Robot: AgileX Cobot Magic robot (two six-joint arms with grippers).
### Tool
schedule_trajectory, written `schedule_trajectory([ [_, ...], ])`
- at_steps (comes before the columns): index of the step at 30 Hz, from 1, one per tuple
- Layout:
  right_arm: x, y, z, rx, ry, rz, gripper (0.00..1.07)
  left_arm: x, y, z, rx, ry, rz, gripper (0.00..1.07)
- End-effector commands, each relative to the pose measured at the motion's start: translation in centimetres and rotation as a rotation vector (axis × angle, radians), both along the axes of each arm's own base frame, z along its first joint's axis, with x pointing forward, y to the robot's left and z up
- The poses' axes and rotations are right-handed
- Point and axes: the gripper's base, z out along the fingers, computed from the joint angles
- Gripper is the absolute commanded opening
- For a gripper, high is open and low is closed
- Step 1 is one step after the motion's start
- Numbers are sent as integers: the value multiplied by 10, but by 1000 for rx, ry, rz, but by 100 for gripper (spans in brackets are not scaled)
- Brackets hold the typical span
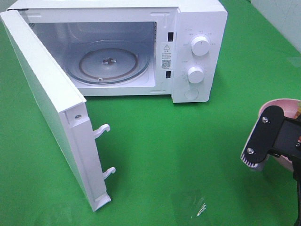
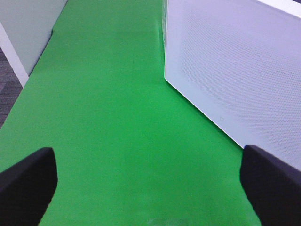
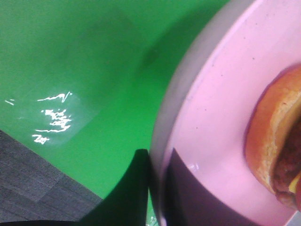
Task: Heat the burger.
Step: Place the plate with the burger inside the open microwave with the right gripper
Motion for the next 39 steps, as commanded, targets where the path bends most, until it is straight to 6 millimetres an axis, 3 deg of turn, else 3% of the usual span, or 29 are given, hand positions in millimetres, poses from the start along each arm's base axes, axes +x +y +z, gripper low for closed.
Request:
schedule_trajectory([
  [1, 5, -2, 4, -62, -43, 87, 0, -3, 0, 0, -5, -24, -3, 100],
  [25, 9, 0, 5, -84, -87, 181, 0, -3, 0, 0, -5, -24, -3, 100],
  [39, -13, 4, -2, -78, -91, 312, 0, -3, 0, 0, -5, -24, -3, 100],
])
